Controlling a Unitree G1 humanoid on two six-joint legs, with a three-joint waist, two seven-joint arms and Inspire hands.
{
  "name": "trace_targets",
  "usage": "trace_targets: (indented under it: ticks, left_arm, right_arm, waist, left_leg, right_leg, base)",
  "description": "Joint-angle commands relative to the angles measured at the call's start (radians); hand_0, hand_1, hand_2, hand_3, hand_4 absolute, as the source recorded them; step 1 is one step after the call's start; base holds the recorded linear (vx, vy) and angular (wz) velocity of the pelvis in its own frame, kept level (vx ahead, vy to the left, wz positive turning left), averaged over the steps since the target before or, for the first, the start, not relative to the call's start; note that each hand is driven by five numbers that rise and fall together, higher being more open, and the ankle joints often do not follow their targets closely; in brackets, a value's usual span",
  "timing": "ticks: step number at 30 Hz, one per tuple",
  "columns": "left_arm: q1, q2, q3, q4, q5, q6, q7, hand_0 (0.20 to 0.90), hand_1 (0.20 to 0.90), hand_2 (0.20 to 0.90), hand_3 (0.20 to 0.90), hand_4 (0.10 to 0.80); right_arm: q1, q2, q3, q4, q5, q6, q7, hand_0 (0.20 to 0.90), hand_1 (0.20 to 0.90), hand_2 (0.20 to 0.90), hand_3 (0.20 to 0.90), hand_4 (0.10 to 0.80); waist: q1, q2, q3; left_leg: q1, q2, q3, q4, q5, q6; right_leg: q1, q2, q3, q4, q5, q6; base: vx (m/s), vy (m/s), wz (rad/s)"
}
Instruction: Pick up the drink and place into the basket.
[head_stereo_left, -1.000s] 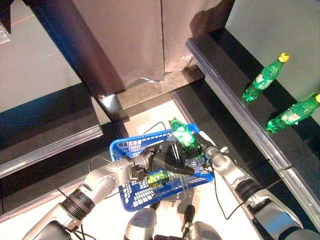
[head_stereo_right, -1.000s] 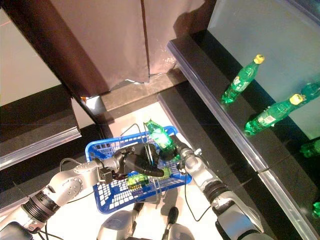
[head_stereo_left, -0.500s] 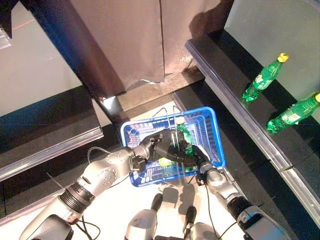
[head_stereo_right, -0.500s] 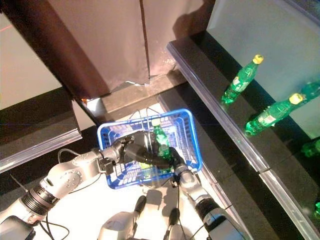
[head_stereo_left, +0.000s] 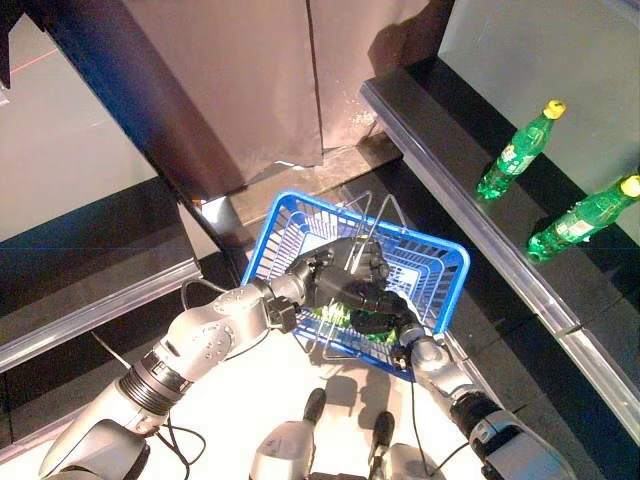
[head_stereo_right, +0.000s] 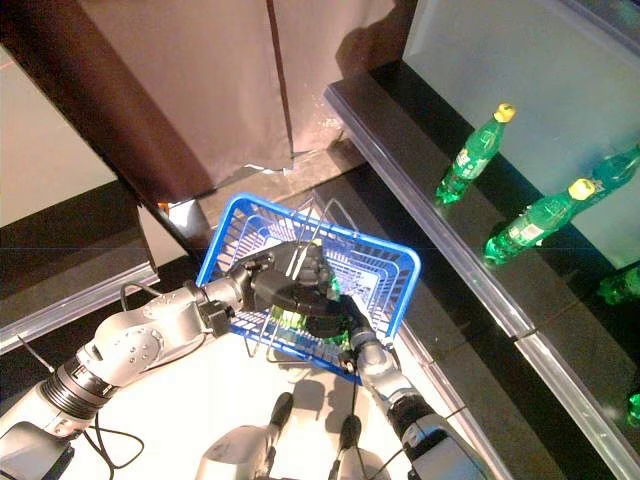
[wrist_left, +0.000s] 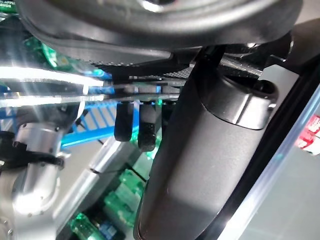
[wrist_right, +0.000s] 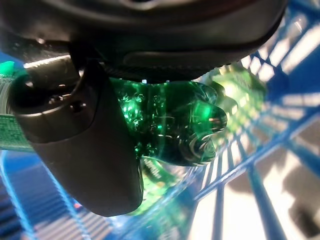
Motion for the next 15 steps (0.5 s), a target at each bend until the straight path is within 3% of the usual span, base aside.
trace_targets:
  ticks: [1,7,11,15]
  left_arm:
    - [-0.171,-0.327,0.099,-0.109,-0.199,-0.273,-0.142,0.300,0.300,0.300,0.200,0.100]
    - [-0.175,-0.367,0.041,-0.132,-0.206,-0.228,-0.139,0.300,0.300,0.300,0.200,0.100]
    - [-0.182,-0.410,-0.011,-0.112,-0.213,-0.204,-0.153,0.300,0.300,0.300,0.200,0.100]
    - [-0.174,-0.444,-0.039,-0.104,-0.220,-0.177,-0.156,0.300,0.300,0.300,0.200,0.100]
  right_arm:
    - [-0.034,0.034,0.124,0.095,-0.122,-0.017,-0.025,0.300,0.300,0.300,0.200,0.100]
    - [-0.098,0.026,0.200,0.185,-0.290,0.078,0.032,0.300,0.300,0.300,0.200,0.100]
    - [-0.157,0.042,0.226,0.214,-0.301,0.154,0.053,0.300,0.300,0.300,0.200,0.100]
    - [-0.187,0.058,0.227,0.230,-0.305,0.176,0.057,0.300,0.300,0.300,0.200,0.100]
  waist:
    - [0.036,0.015,-0.445]
    - [0.052,0.005,-0.455]
    - [0.059,0.001,-0.456]
    - [0.064,-0.001,-0.456]
  left_leg:
    - [-0.015,-0.006,0.124,-0.005,-0.126,-0.036]
    - [-0.016,-0.006,0.120,-0.005,-0.124,-0.038]
    - [-0.015,-0.007,0.115,-0.005,-0.122,-0.040]
    - [-0.014,-0.008,0.109,-0.005,-0.121,-0.040]
  right_leg:
    - [-0.104,-0.007,-0.018,-0.004,-0.008,0.034]
    - [-0.101,-0.011,-0.032,-0.004,-0.006,0.039]
    - [-0.099,-0.011,-0.037,-0.004,-0.003,0.038]
    - [-0.097,-0.013,-0.040,-0.004,0.000,0.038]
  base:
    - [0.000,0.000,0.00]
    - [0.000,0.000,0.00]
    - [0.012,0.003,0.03]
    - [0.035,0.017,0.09]
